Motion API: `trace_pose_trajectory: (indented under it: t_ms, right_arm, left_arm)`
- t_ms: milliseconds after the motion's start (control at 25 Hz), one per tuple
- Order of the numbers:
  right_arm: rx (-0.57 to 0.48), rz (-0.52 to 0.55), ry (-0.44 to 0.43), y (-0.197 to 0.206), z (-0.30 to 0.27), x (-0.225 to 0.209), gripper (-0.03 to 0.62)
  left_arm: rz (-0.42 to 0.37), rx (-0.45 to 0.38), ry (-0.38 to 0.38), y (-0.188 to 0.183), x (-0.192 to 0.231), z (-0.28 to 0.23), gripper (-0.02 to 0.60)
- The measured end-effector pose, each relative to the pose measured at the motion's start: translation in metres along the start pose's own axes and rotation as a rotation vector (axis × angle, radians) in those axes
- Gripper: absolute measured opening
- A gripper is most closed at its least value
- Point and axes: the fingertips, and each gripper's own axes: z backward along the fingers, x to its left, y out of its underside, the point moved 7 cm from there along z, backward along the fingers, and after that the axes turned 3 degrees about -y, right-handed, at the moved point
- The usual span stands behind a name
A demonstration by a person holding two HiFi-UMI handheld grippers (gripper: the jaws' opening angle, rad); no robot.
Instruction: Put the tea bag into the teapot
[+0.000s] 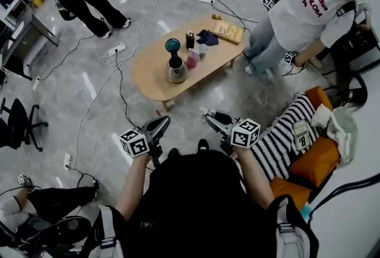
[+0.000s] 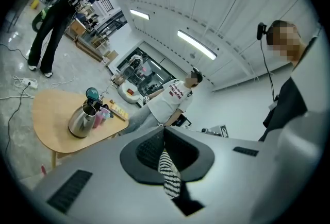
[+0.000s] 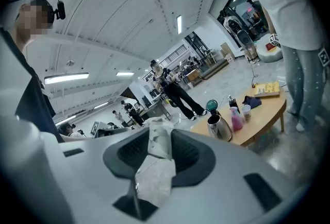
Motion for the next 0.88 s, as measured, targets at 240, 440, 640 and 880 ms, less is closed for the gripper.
trace_pose_trajectory:
  t_ms: [240,440,640,880]
  right_arm:
    - [0.082,0.012,-0.055,-0.004,0.023,-0.026,0.124]
    - [0.139,0.007,-0.112,0.004,0.03,-0.042,0.124]
    - [0.146,0.002,-0.166,0.008,0.027,-0.048,0.124]
    - [0.128,0.012,-0.228,0.005,0.025,-0.047,0.126]
  left_arm:
    - [0.007,-0.071,-0.072,0.009,-0.023,-0.022,0.012]
    - [0.022,-0.109,-0.138,0.028,-0.039,-0.029,0.011]
    - [0.047,-0.102,-0.197,0.049,-0.046,-0.023,0.011]
    - [0.046,-0.119,-0.24,0.051,-0.05,-0.024,0.011]
